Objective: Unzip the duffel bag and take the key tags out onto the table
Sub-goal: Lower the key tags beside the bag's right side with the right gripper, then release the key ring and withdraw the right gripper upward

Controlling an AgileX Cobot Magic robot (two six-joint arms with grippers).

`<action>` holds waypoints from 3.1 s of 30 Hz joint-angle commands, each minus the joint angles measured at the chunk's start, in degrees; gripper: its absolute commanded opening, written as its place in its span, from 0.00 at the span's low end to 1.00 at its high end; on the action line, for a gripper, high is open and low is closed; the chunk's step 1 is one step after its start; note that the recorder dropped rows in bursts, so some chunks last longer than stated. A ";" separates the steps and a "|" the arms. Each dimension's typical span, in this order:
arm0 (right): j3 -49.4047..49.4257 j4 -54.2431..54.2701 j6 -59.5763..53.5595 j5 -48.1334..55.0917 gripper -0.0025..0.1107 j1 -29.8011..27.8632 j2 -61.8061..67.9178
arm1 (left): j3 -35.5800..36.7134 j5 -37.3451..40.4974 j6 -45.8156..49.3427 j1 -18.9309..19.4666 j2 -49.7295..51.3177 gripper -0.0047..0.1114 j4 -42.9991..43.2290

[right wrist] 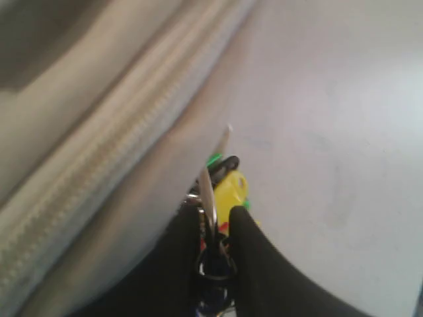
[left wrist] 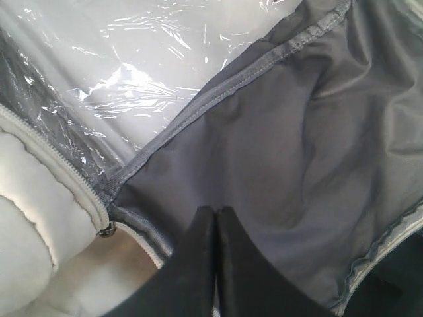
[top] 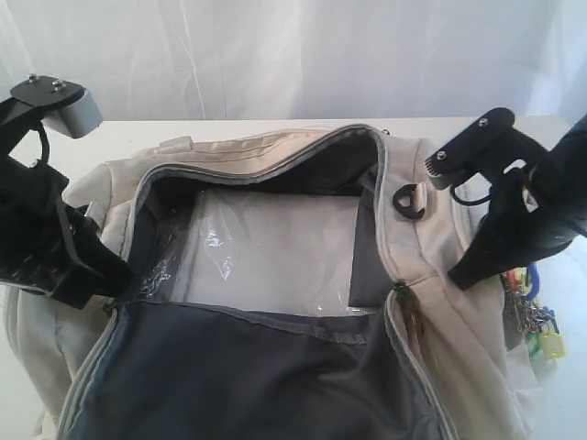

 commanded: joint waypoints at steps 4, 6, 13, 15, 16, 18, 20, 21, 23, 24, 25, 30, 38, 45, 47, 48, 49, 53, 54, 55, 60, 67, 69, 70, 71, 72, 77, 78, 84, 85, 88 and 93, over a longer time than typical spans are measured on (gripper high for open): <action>0.25 3.33 -2.44 -6.08 0.02 5.14 4.97 | 0.45 0.33 0.02 0.07 0.14 0.04 -1.41; 0.25 3.33 -2.44 -6.59 0.02 6.56 6.90 | 0.45 0.33 0.02 0.07 0.14 0.04 -1.41; -1.74 3.07 -0.57 -7.07 0.02 8.95 10.13 | 0.45 0.33 0.02 0.07 0.14 0.04 -1.41; -2.38 0.99 1.41 -5.50 0.02 8.67 9.73 | 0.45 0.33 0.02 0.07 0.14 0.04 -1.41; -2.51 -0.68 3.04 -4.85 0.02 8.20 9.24 | 0.45 0.33 0.02 0.07 0.14 0.04 -1.41; -2.51 -2.81 6.14 -3.89 0.02 7.65 8.11 | 0.45 0.33 0.02 0.07 0.14 0.04 -1.41; -2.51 -3.33 6.95 -2.80 0.02 6.45 7.00 | 0.45 0.33 0.02 0.07 0.14 0.04 -1.41; -2.51 -3.33 6.95 -2.07 0.02 5.89 6.41 | 0.45 0.33 0.02 0.07 0.14 0.04 -1.41; -2.51 -3.33 7.06 -1.01 0.02 4.65 5.49 | 0.45 0.33 0.02 0.07 0.14 0.04 -1.41; -2.51 -3.08 7.61 -0.60 0.02 3.88 5.23 | 0.45 0.33 0.02 0.07 0.14 0.04 -1.41; -2.39 -3.08 8.63 -0.50 0.02 3.10 4.97 | 0.45 0.33 0.02 0.07 0.14 0.04 -1.41; -2.39 1.62 8.46 0.00 0.02 1.34 4.90 | 0.45 0.45 0.02 0.07 0.14 0.04 -1.41; -2.39 4.69 8.00 -1.29 0.02 1.34 4.85 | 0.45 0.45 0.02 0.07 0.14 0.04 -1.41; -2.39 4.97 8.00 -0.57 0.32 1.34 2.40 | 0.45 0.45 0.02 0.07 0.14 0.04 -1.41; -2.39 4.87 8.00 0.02 0.43 1.34 0.82 | 0.45 0.45 0.02 0.07 0.14 0.04 -1.41; -2.39 4.74 8.00 0.56 0.45 1.34 0.13 | 0.45 0.45 0.02 0.07 0.14 0.04 -1.41; -2.39 4.59 8.00 1.17 0.47 1.34 -0.75 | 0.45 0.45 0.02 0.07 0.14 0.04 -1.41; -2.39 4.47 8.00 5.53 0.47 1.34 -4.11 | 0.45 0.46 0.02 0.07 0.14 0.04 -1.52; -2.39 4.47 8.11 7.32 0.47 1.34 -5.07 | 0.45 0.46 0.02 0.07 0.14 0.04 -1.52; -2.39 4.47 8.11 8.81 0.47 1.34 -5.85 | 0.45 0.46 0.02 0.07 0.14 0.04 -1.52; -2.39 4.58 9.39 16.59 0.42 1.34 -11.85 | 0.45 0.46 0.02 0.07 0.14 0.04 -1.52; -2.39 8.05 10.22 16.16 0.08 1.34 -22.84 | 0.45 0.46 0.15 0.07 0.14 0.04 -1.40; -2.16 9.59 9.65 15.61 0.02 1.34 -26.41 | 0.45 0.46 0.15 0.07 0.14 0.04 -1.29; -1.90 9.98 9.25 15.26 0.02 1.34 -27.84 | 0.45 0.10 0.15 0.07 0.14 0.04 -1.29; -1.35 10.26 9.12 14.83 0.02 1.34 -30.00 | 0.45 -0.21 0.03 0.07 0.14 0.04 -1.99; -0.87 10.24 9.12 14.41 0.02 1.34 -31.39 | 0.45 -0.52 0.03 0.07 0.14 0.04 -2.80; 3.66 12.75 9.66 12.15 0.02 1.34 -42.45 | 0.45 -1.00 0.15 0.07 0.14 0.04 -3.36; 4.27 12.74 10.37 12.03 0.02 1.34 -43.77 | 0.45 -1.34 0.15 0.07 0.14 0.04 -3.36; 9.79 12.76 15.69 11.46 0.02 1.34 -50.03 | 0.45 -3.16 2.82 0.07 0.14 0.04 -1.41; 10.07 12.76 16.24 11.96 0.02 1.34 -50.03 | 0.45 -3.89 2.06 0.07 -0.35 0.04 -1.42; 10.07 12.66 16.62 11.96 0.02 1.34 -50.03 | 0.45 -6.30 -0.51 0.07 -5.60 0.04 -1.42; 10.07 12.66 16.62 11.96 0.02 1.34 -50.03 | 0.45 -8.26 -2.63 0.07 -18.25 0.04 1.78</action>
